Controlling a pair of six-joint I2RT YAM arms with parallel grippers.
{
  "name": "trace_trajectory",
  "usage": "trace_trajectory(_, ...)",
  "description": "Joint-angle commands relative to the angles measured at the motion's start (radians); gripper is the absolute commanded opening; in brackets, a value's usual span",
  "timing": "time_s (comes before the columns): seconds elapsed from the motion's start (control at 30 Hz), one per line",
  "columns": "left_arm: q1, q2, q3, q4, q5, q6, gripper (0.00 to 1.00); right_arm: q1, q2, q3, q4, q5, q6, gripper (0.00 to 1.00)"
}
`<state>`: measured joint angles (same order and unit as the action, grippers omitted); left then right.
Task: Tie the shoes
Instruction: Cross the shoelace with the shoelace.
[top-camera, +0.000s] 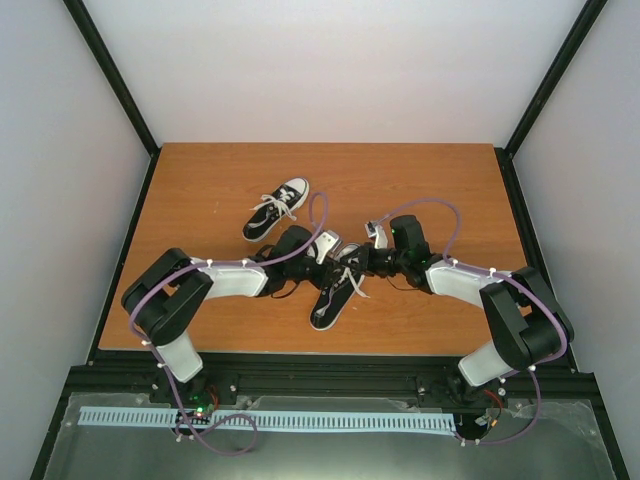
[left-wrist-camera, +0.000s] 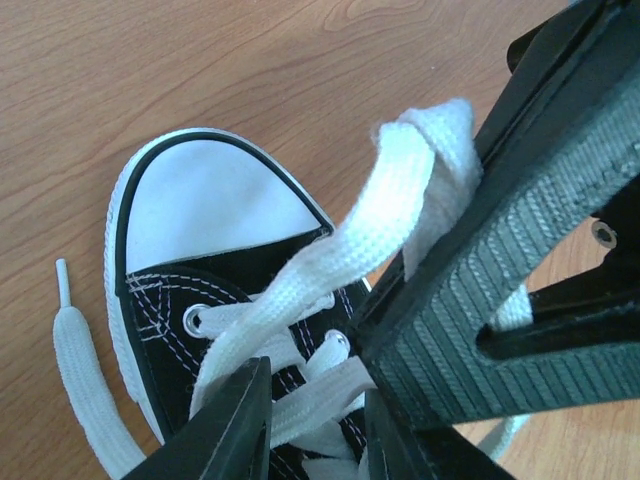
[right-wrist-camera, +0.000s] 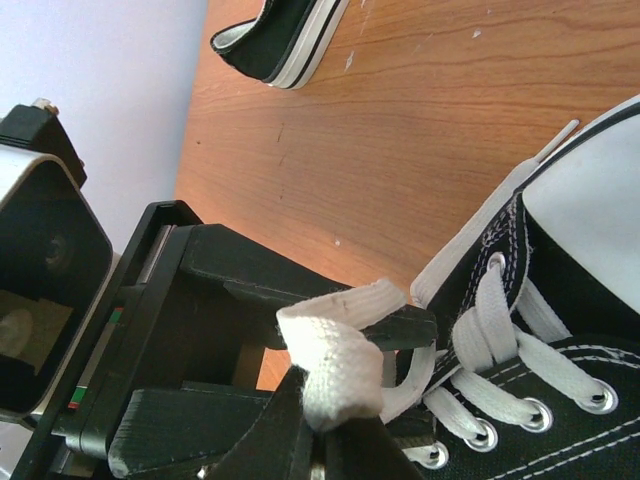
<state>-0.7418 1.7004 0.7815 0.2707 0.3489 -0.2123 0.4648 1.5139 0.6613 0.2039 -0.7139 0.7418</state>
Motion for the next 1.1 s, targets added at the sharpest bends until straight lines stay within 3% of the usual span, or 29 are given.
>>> trace_trajectory(0.0, -0.011, 0.028, 0.040, 0.048, 0.003, 0.022, 0.26, -0.003, 0.006, 0.024, -0.011, -0.001, -0.005, 0.03)
trace_trajectory(0.2, -0.011, 0.015, 0.042, 0.049, -0.031, 0.010, 0.02, -0.004, 0.007, 0.022, -0.014, 0.007, -0.011, 0.03)
trace_trajectory(0.43, -0.011, -0.105, 0.035, -0.072, -0.048, -0.072, 0.01, -0.004, -0.019, 0.025, -0.074, 0.052, -0.069, 0.03)
trace_trajectory(0.5, -0.011, -0.155, 0.040, -0.149, -0.031, -0.097, 0.01, -0.004, -0.034, 0.032, -0.127, 0.092, -0.106, 0.15)
trace_trajectory(0.6, -0.011, -0.231, 0.067, -0.290, -0.019, -0.120, 0.01, -0.005, -0.060, 0.032, -0.190, 0.145, -0.153, 0.58)
trace_trajectory(0.63, -0.011, -0.254, 0.078, -0.337, -0.015, -0.120, 0.01, -0.005, -0.070, 0.027, -0.201, 0.154, -0.164, 0.67)
trace_trajectory(0.73, -0.010, -0.315, 0.130, -0.494, -0.011, -0.106, 0.01, -0.008, -0.116, 0.003, -0.222, 0.190, -0.197, 0.86)
trace_trajectory(0.93, 0.010, -0.296, 0.298, -0.816, 0.006, -0.110, 0.01, 0.003, -0.231, -0.080, -0.257, 0.289, -0.268, 0.92)
trace_trajectory(1.07, 0.051, -0.284, 0.368, -0.887, 0.048, -0.140, 0.01, 0.047, -0.267, -0.142, -0.240, 0.339, -0.279, 0.84)
